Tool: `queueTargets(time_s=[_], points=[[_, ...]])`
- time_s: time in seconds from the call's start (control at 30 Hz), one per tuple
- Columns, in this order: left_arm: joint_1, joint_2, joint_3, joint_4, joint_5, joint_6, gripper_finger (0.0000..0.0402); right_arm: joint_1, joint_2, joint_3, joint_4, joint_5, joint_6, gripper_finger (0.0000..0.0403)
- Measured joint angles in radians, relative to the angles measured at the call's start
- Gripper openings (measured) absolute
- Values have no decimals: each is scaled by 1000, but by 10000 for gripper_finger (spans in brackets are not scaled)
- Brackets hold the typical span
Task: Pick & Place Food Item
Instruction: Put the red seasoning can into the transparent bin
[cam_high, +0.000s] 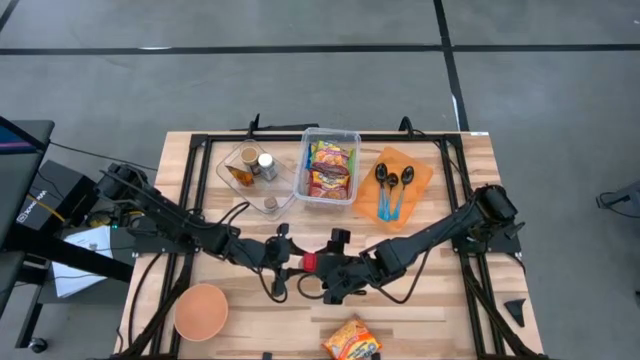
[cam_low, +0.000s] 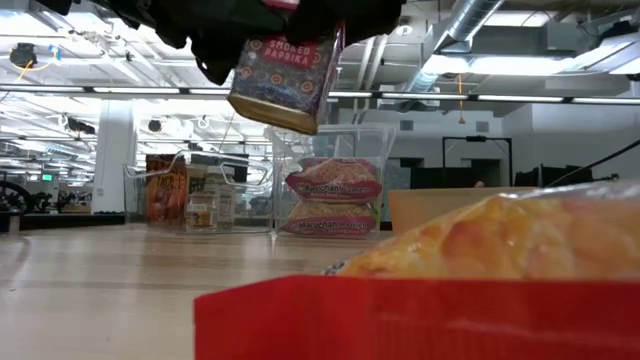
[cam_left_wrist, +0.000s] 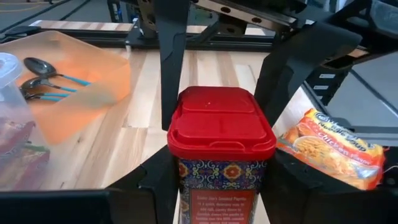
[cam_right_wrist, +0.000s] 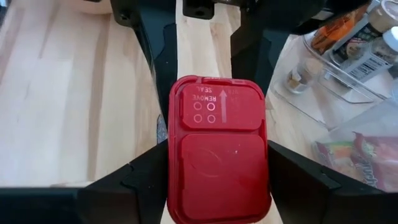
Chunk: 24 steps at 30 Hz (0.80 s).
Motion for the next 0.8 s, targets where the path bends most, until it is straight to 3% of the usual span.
queueTargets(time_s=[0.3,0.8], points=[[-9,-2,9,-79,-91,-20,167,4,-30,4,-105,82,56,236],[-11,-5,2,-76,-101,-24,167,15,-33,-1,-76,98,56,246]])
